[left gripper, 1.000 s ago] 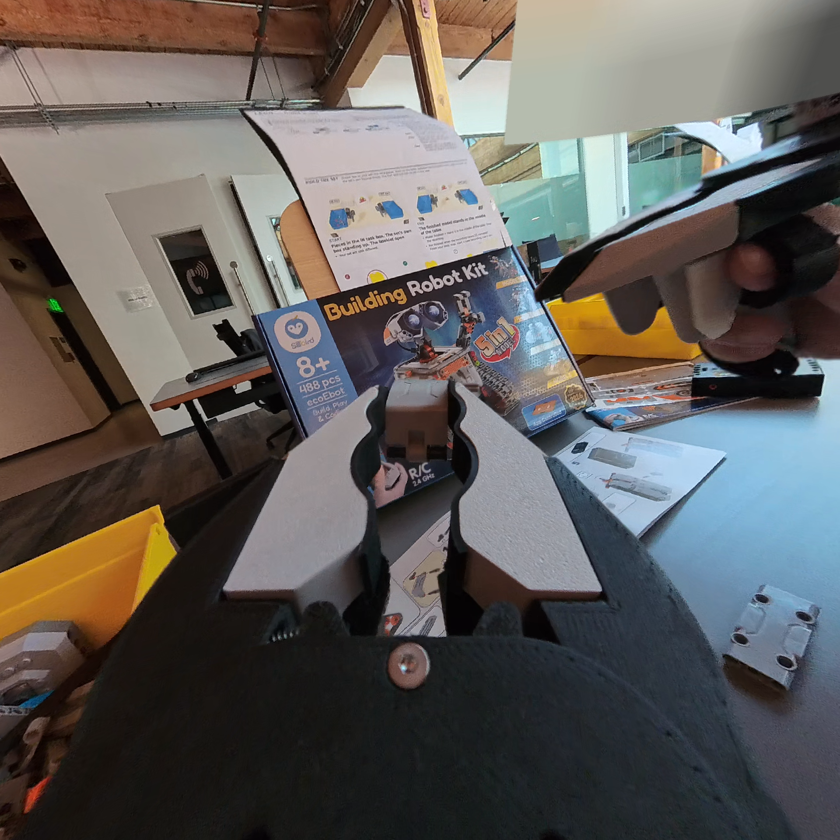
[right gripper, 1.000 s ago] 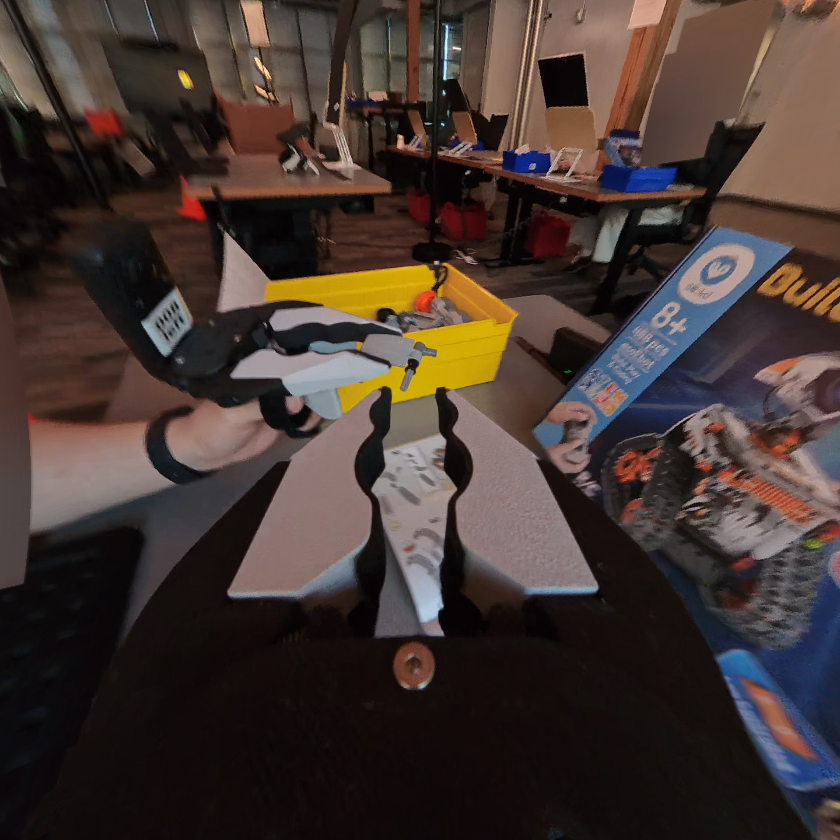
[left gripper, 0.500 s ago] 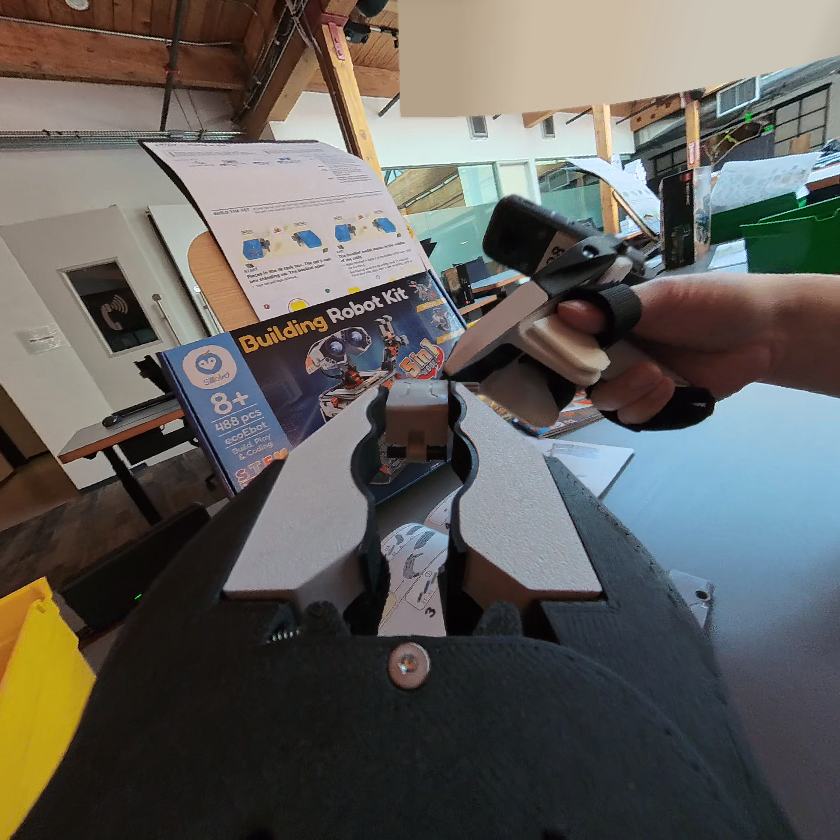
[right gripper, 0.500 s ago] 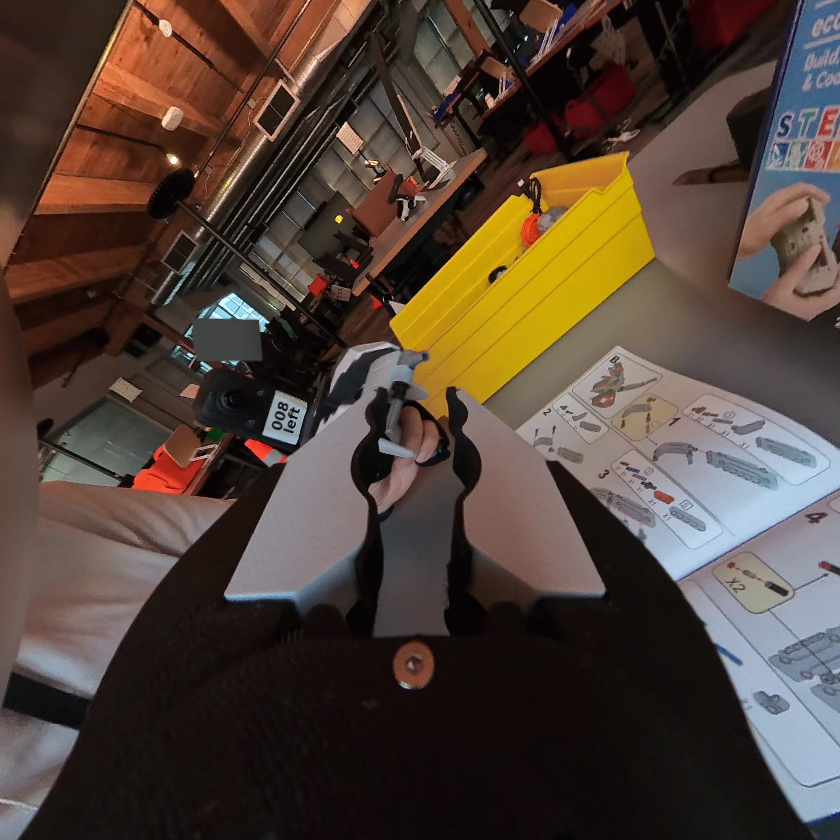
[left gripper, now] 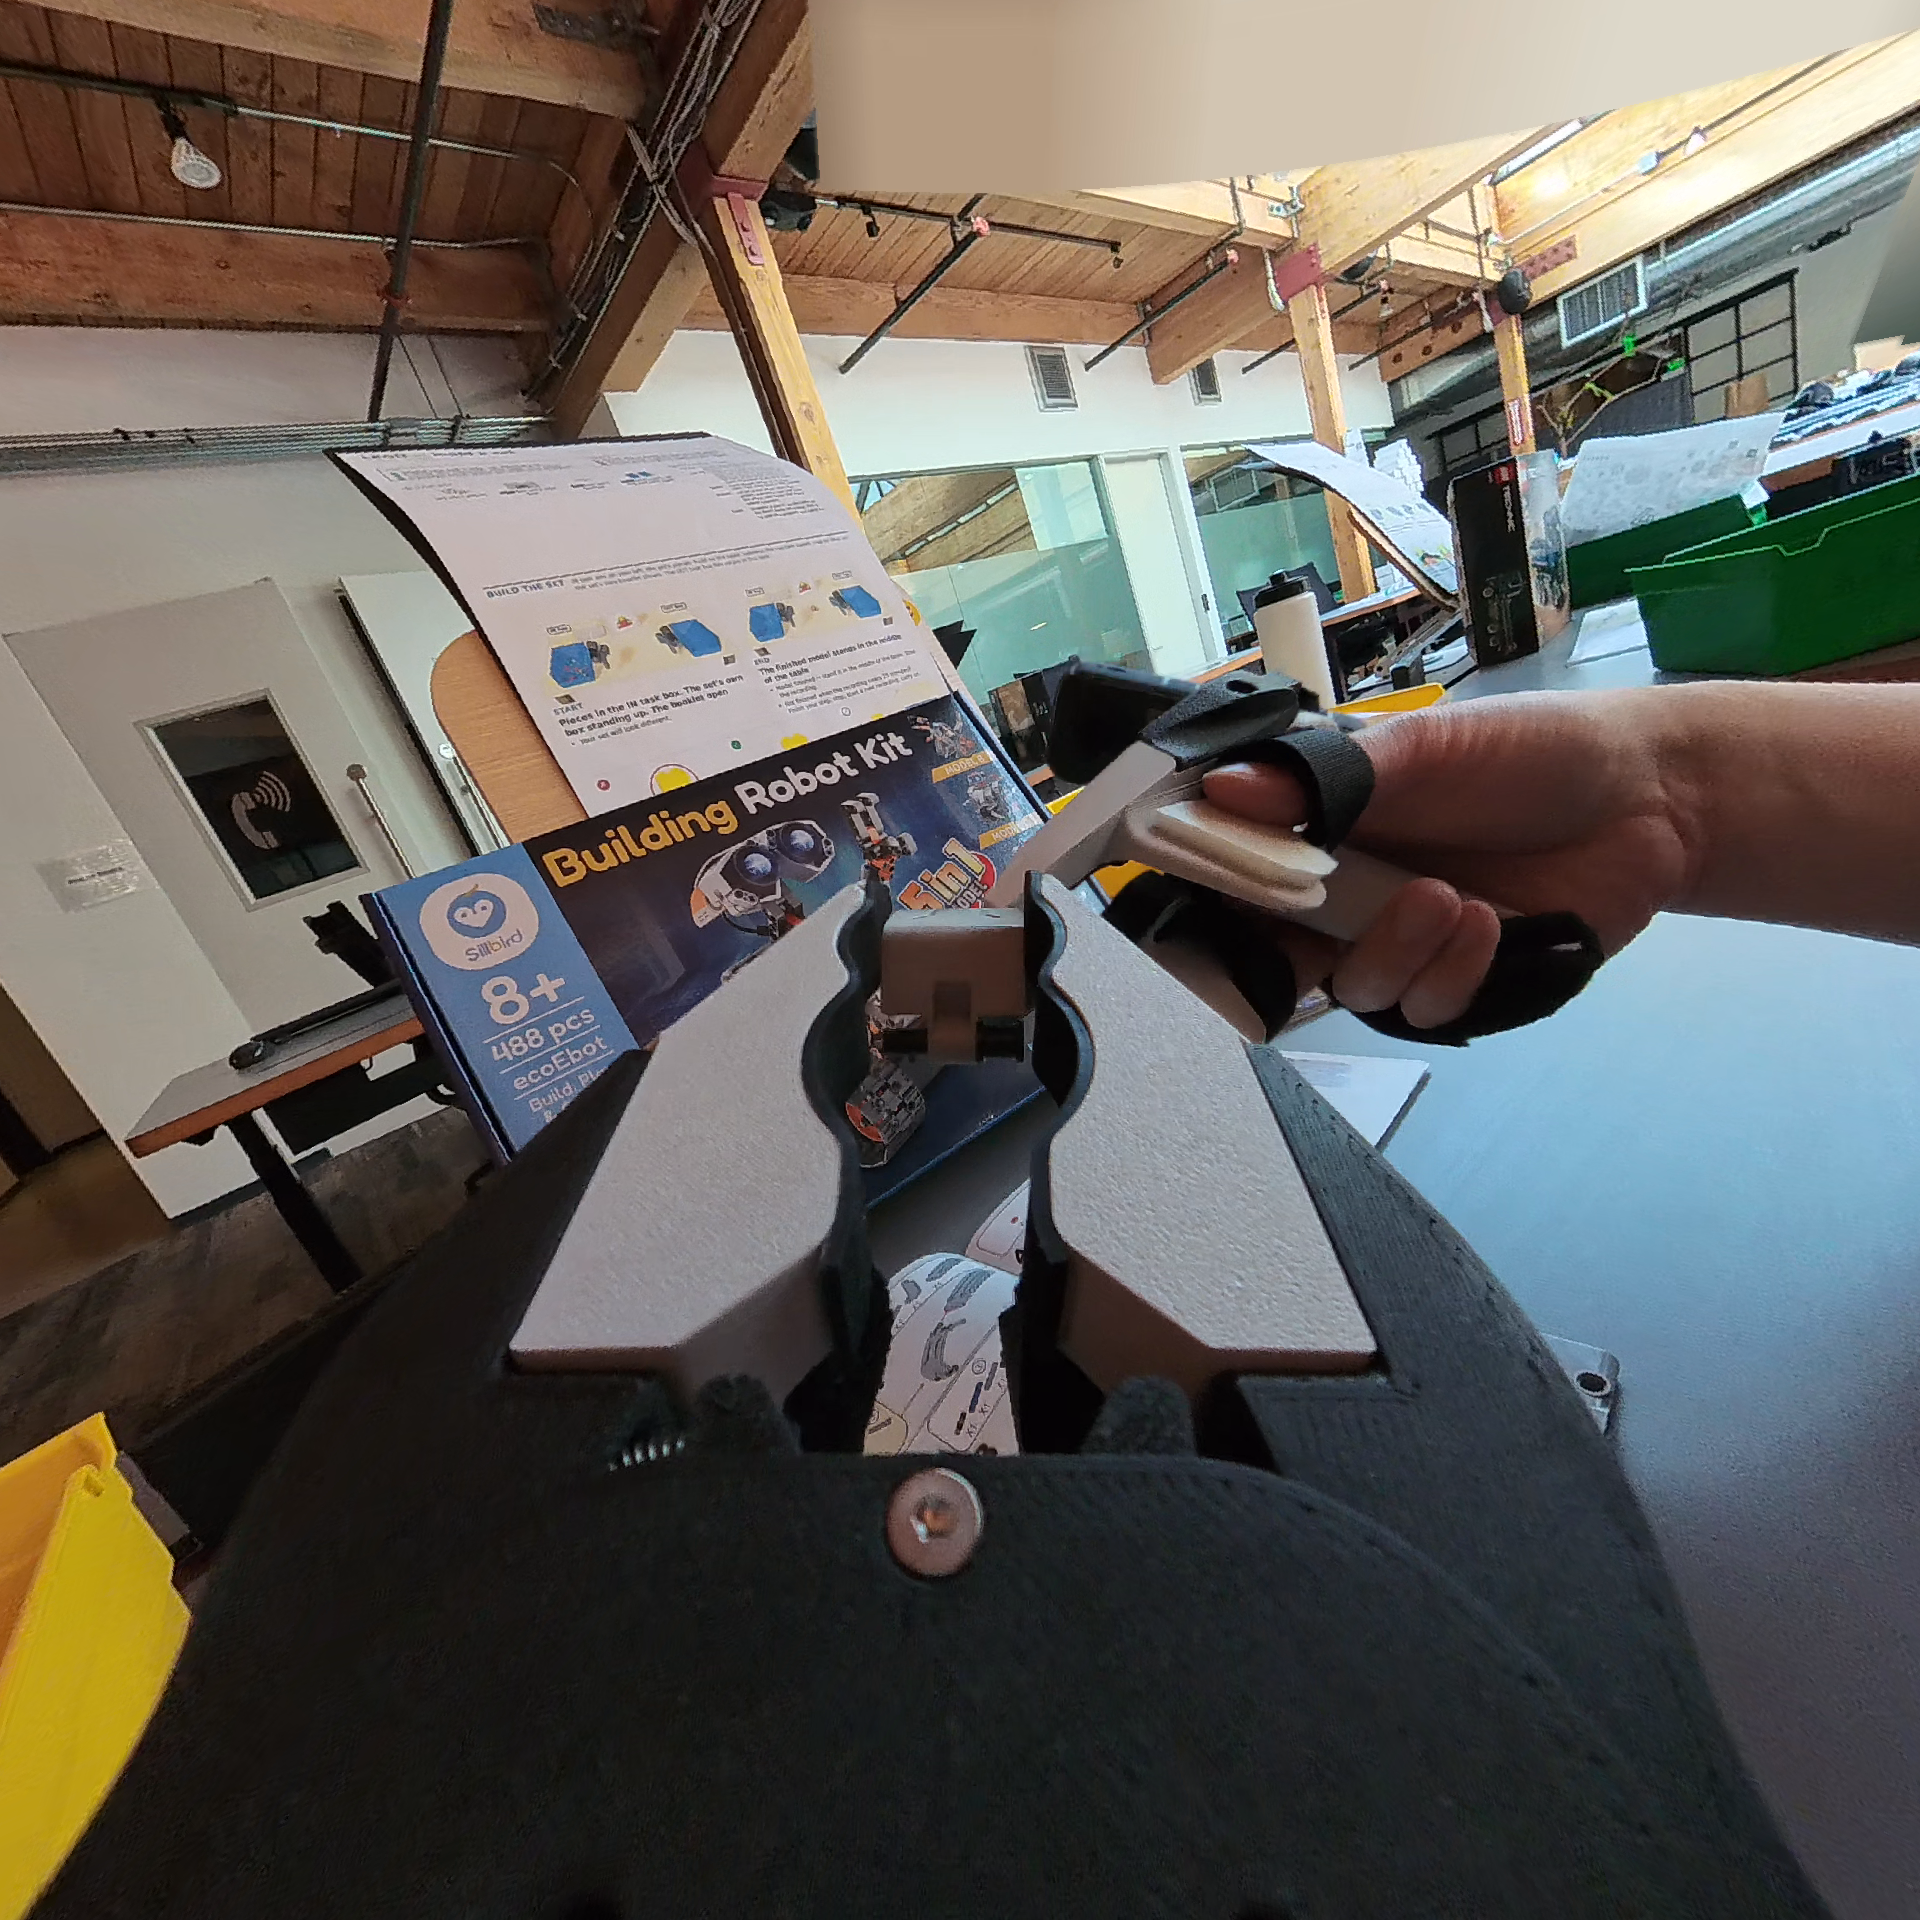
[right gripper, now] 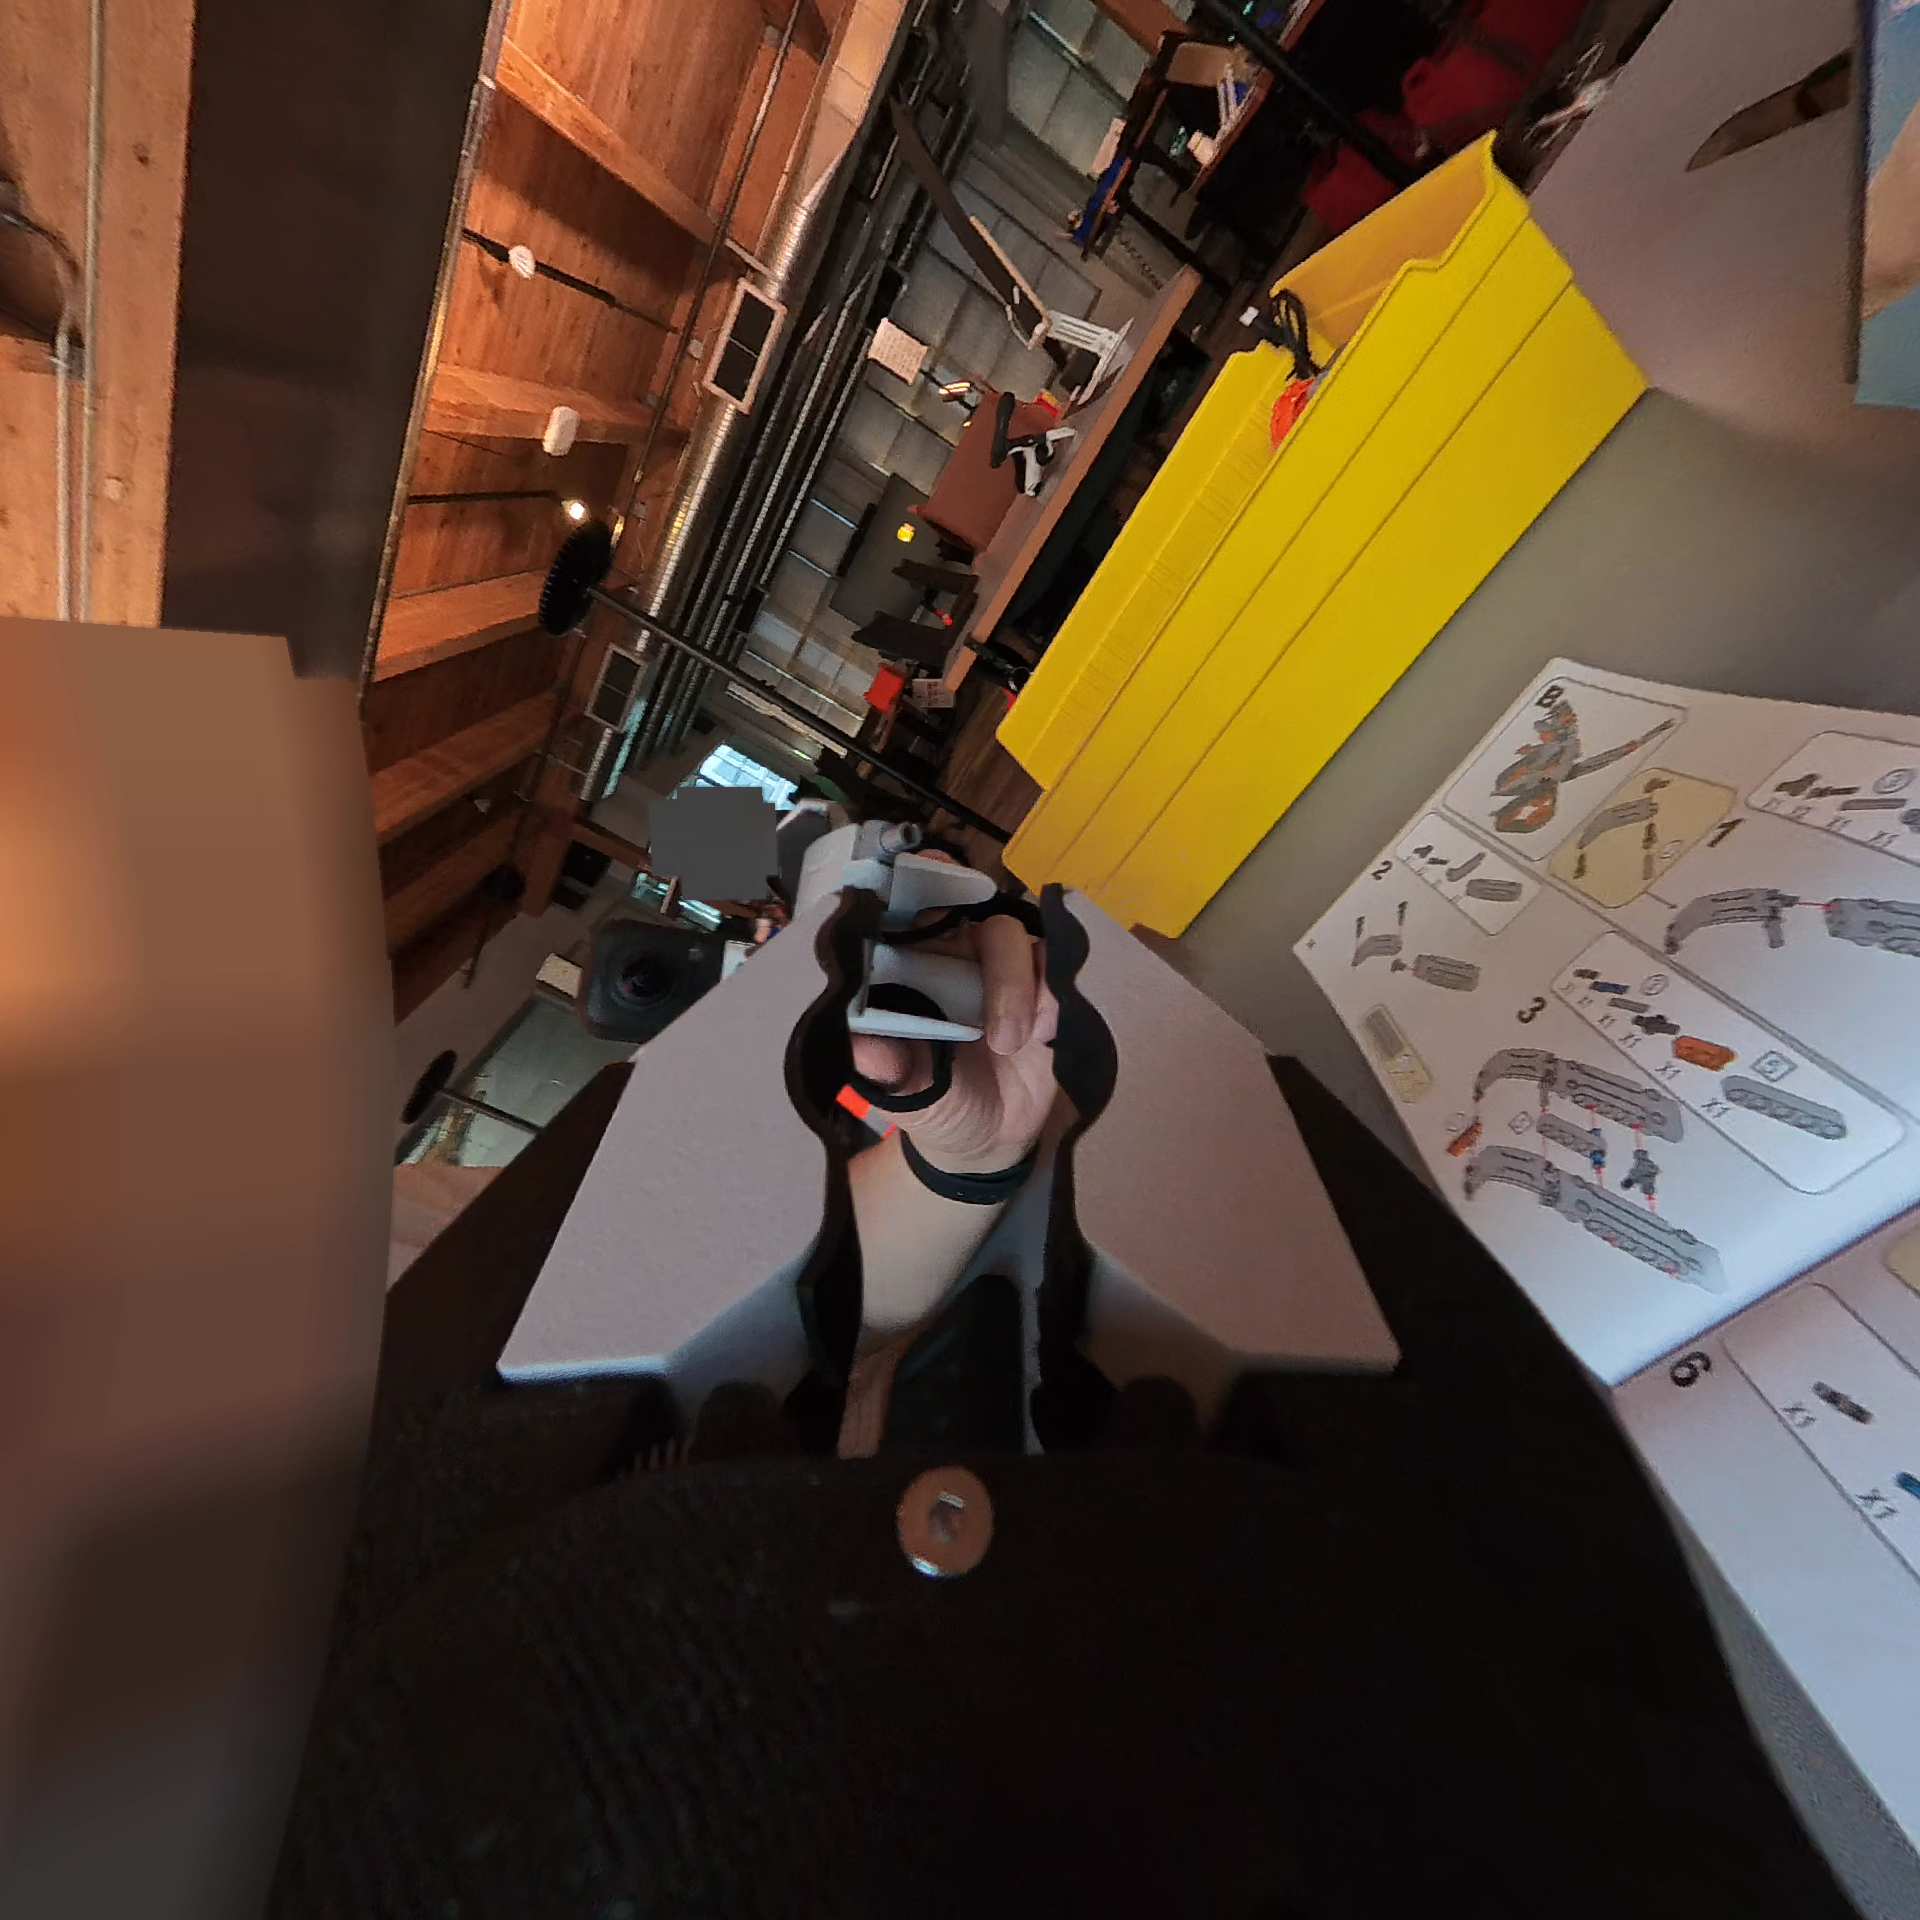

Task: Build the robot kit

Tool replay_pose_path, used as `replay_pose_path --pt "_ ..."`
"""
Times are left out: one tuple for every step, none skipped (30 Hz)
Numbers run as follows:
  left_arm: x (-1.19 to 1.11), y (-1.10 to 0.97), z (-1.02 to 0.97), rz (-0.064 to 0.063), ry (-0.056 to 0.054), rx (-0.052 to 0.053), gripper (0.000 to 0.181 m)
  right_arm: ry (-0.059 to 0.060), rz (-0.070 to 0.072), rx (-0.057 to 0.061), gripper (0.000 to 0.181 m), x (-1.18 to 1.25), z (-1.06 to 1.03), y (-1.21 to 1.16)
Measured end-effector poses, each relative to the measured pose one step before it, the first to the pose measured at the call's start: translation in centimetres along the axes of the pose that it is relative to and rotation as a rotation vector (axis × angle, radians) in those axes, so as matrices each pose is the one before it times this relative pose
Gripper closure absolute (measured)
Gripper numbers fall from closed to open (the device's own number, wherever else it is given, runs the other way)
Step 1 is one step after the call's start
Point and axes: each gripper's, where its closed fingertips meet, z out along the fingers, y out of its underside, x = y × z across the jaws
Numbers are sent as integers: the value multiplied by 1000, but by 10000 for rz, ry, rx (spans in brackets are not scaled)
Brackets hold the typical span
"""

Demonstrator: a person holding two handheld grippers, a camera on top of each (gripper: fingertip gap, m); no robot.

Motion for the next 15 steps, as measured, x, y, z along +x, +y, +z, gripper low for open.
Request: replay_pose_path --pt "-35 -55 -39 29 -19 38 156 -97 202 11 149 15 48 62" --pt "-71 -98 -62 63 -38 43 156 -37 146 18 148 121 -18 -6" --pt "-107 -141 -60 65 -53 73 156 -169 129 35 147 -102 -26 -51" --pt "-41 -105 -42 34 -7 44 156 -394 325 90 146 -428 -41 -149" --pt "-46 -74 -48 41 -6 17 156 -492 493 157 146 -522 -85 -249" --pt "-105 -92 -58 68 -36 39 156 -402 417 128 146 -392 -55 -188" --pt "-52 -51 -36 38 1 23 156 -169 233 -19 146 -70 -3 56" --pt "8 11 -13 -27 54 -2 156 0 94 -112 145 136 117 243" --pt "62 -11 7 -73 68 15 156 41 53 -186 142 145 230 400" --pt "168 0 37 -71 100 33 156 -46 53 -225 139 -10 310 485" --pt "263 65 72 -33 133 -10 156 -164 108 -210 139 -196 322 472" --pt "287 180 111 15 123 -76 156 -280 158 -154 140 -352 269 356" --pt "332 265 135 53 136 -125 156 -415 109 -62 150 -579 126 156" --pt "285 288 138 78 113 -136 156 -356 77 -47 166 -482 -21 73" --pt "250 228 112 67 104 -99 156 -150 42 -66 176 -200 -131 22"
